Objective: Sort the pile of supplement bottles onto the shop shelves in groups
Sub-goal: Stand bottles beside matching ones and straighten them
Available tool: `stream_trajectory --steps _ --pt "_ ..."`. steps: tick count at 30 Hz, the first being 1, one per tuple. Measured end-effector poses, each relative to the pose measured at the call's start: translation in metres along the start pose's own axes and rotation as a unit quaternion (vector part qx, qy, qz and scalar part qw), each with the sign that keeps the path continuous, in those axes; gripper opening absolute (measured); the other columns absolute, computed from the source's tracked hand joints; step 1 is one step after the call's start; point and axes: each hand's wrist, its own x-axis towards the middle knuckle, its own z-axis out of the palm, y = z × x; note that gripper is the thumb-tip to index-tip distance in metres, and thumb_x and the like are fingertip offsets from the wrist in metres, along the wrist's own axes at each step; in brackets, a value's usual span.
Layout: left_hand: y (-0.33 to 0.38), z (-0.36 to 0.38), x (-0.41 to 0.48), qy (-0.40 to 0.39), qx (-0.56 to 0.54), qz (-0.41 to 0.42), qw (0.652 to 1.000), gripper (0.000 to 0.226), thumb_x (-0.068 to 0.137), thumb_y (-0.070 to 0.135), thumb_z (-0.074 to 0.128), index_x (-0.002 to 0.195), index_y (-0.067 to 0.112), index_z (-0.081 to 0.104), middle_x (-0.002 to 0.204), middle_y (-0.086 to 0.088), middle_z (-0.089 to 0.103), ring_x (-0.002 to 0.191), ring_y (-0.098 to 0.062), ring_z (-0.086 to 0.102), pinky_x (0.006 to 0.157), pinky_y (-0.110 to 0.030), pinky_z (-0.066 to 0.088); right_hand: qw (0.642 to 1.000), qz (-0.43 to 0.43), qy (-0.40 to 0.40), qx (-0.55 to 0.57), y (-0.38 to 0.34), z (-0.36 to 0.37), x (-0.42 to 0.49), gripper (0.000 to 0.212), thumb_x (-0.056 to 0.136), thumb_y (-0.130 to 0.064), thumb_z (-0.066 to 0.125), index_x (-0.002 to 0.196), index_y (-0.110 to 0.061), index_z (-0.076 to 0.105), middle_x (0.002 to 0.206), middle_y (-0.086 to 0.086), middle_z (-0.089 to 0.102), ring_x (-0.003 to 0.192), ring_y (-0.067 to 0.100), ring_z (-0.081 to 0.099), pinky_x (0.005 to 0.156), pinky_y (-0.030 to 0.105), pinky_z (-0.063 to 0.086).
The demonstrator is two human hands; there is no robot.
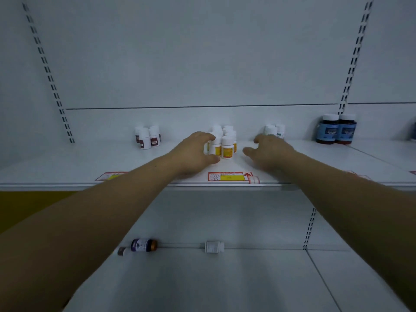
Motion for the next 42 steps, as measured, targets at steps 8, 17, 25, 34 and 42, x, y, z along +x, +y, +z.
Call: stream_trajectory --steps 8,17,25,34,42 --pt "-0.054 -0.058 -0.073 -0.032 0.020 -0.054 0.998 0.061 0.089 0.046 0.058 0.143 0.030 0.036 0.153 0.004 0.030 0.132 -0.018 0.039 0.095 -0.022 0.027 0.991 -0.131 0.024 0.024 -0.105 -0.024 -0.031 0.063 0.094 -0.054 0.044 0.144 -0.015 0.037 0.146 0.011 0.041 0.129 0.031 0.042 0.101 0.038 0.036" --pt "-0.170 -0.131 -0.203 -0.031 0.073 -0.114 0.990 0.061 0.088 0.046 0.059 0.143 0.028 0.037 0.152 0.006 0.031 0.136 -0.013 0.031 0.107 -0.025 0.024 0.964 -0.262 -0.020 0.036 -0.290 0.027 -0.082 0.063 0.094 -0.054 0.044 0.144 -0.017 0.036 0.145 0.009 0.042 0.129 0.028 0.041 0.100 0.037 0.036" --pt "-0.256 -0.123 -0.292 -0.106 0.037 -0.177 0.978 0.055 0.090 0.040 0.058 0.140 0.024 0.041 0.146 0.002 0.040 0.130 -0.017 0.039 0.099 -0.022 0.031 0.926 -0.372 -0.032 0.050 -0.391 0.095 -0.141 0.056 0.094 -0.049 0.049 0.142 -0.019 0.040 0.143 0.008 0.043 0.131 0.025 0.039 0.106 0.034 0.032" --pt "-0.345 -0.001 -0.283 -0.230 -0.004 -0.239 0.944 0.065 0.093 0.044 0.054 0.148 0.020 0.029 0.153 -0.003 0.029 0.135 -0.021 0.032 0.108 -0.026 0.026 0.942 -0.268 -0.201 -0.003 -0.345 0.223 -0.127 0.058 0.096 -0.046 0.048 0.145 -0.018 0.036 0.147 0.011 0.040 0.130 0.028 0.040 0.103 0.035 0.035" --pt "-0.414 0.100 -0.223 -0.253 0.001 -0.282 0.925 0.072 0.093 0.046 0.052 0.150 0.016 0.019 0.158 -0.006 0.016 0.143 -0.023 0.020 0.116 -0.031 0.017 0.948 -0.131 -0.290 0.011 -0.270 0.349 -0.050 0.059 0.093 -0.044 0.055 0.137 -0.007 0.042 0.126 0.016 0.055 0.113 0.029 0.053 0.086 0.030 0.041"
